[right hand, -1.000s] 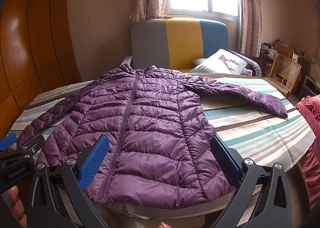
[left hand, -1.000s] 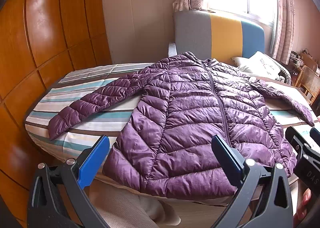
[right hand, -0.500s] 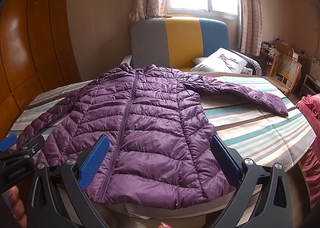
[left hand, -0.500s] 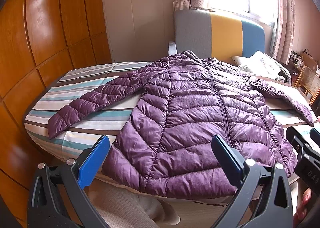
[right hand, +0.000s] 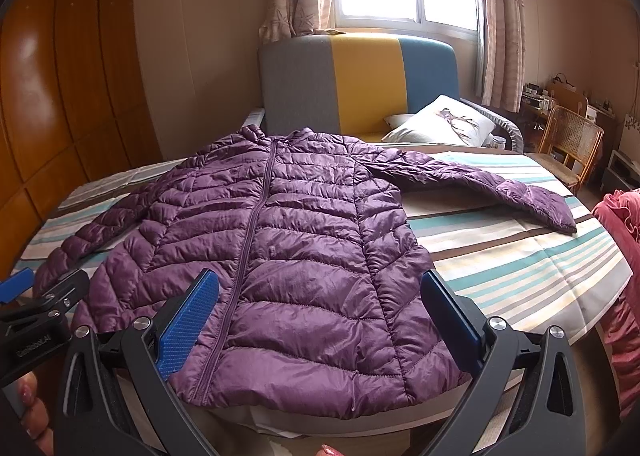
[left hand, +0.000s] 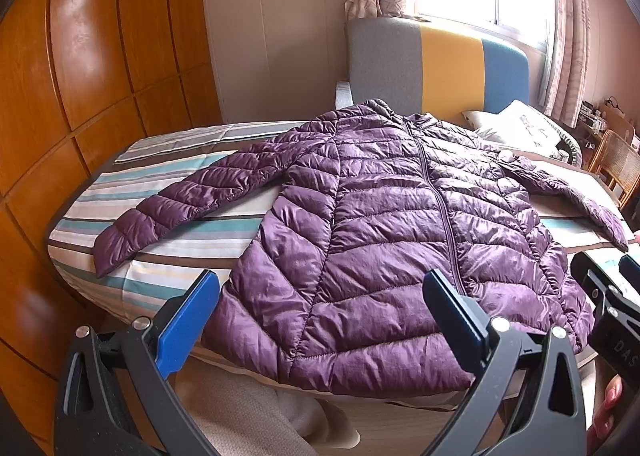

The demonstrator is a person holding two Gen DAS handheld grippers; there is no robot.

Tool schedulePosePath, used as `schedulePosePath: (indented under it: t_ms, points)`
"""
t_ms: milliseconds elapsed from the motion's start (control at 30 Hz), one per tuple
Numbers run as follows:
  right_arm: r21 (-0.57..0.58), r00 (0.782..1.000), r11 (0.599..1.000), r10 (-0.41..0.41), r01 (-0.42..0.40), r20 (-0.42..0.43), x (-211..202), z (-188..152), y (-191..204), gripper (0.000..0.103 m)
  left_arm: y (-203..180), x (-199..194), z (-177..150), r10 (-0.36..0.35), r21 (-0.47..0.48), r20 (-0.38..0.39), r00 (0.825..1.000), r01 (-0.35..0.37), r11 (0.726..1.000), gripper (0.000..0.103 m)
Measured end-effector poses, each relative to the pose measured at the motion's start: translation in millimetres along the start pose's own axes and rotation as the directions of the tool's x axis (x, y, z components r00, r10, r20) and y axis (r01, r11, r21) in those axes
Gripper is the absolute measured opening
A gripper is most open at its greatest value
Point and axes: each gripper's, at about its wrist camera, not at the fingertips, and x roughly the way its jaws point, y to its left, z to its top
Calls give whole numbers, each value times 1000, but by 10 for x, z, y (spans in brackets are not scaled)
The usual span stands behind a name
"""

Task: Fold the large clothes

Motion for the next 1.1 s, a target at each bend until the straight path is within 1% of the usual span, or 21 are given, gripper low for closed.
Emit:
schedulePosePath:
  t_ms: [933, 1000, 1033, 1100]
  points:
    - [7, 1000, 1000, 4, -4, -20, 56, -10, -26, 100, 16, 92, -41, -7, 0, -31, 999, 7, 1000, 101]
    - [16, 1000, 1000, 6, -6, -15, 60, -7, -49, 100, 16, 113, -45, -18, 3, -43, 999, 18, 1000, 101]
    - [20, 1000, 1000, 13, -13, -5, 60, -1, -63, 100, 19, 133, -45, -35, 5, -55, 998, 36, 999, 101]
    - [21, 996, 996, 84, -84, 37, 67, 18, -97, 100, 29, 184, -52, -88, 1, -79, 993, 88, 996, 101]
